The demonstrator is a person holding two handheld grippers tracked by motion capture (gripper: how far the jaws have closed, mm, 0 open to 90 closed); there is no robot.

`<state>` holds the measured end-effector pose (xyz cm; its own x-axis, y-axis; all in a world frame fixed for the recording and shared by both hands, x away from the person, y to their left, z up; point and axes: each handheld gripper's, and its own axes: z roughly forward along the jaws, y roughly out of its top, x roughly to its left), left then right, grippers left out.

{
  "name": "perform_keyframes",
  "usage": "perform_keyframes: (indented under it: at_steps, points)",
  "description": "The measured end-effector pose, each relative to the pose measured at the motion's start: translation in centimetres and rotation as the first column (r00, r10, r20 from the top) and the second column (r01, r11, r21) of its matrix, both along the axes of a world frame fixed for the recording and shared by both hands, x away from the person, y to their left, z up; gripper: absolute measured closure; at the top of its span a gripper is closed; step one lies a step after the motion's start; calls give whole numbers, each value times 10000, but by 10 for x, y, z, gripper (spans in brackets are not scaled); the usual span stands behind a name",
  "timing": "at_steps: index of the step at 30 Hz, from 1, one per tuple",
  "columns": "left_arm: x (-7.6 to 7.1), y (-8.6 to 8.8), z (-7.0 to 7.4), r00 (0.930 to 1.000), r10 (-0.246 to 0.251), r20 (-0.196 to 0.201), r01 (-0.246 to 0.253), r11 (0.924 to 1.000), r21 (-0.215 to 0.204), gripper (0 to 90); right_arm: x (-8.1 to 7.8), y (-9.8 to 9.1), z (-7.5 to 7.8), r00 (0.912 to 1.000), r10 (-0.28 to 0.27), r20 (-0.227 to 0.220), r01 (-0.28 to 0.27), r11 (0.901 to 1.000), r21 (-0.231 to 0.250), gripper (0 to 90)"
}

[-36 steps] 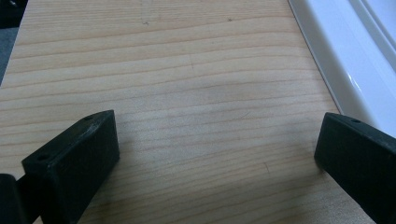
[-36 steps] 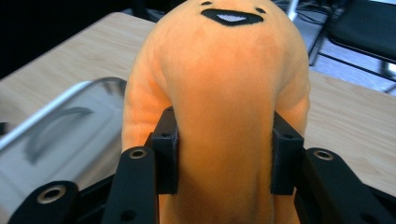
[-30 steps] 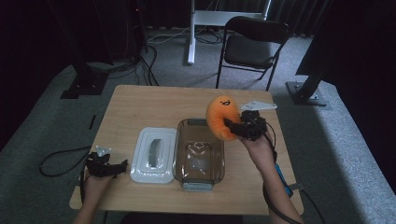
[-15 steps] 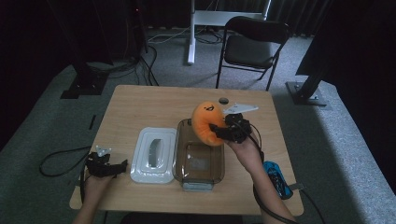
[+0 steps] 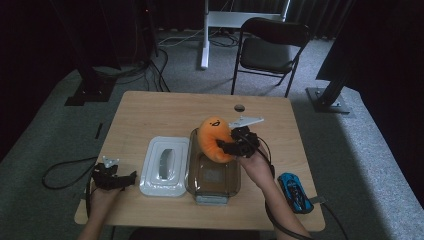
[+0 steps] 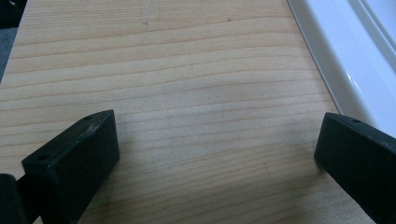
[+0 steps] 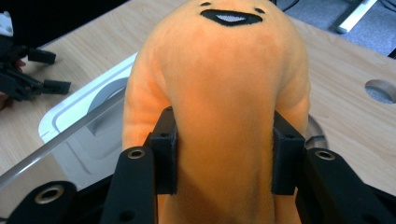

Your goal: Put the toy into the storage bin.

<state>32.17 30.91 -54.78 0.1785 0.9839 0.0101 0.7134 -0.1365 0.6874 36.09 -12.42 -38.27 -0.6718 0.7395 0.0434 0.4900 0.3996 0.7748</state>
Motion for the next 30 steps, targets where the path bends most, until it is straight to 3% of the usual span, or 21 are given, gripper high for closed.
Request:
perform_keyframes:
  at_steps: [16,24,30]
  points:
    - [0,0,0,10000,-6,-6,6,10000,8,3,3,12,-15,9984,307,-482,-325,9987,-382,540]
    - [0,0,0,10000,-10,-13,10,10000,7,2,7,20,-26,9939,584,-940,-669,9938,-893,532]
    - [0,0,0,10000,-5,-11,5,10000,4,3,11,22,-37,9896,649,-1282,-783,9917,-1022,494]
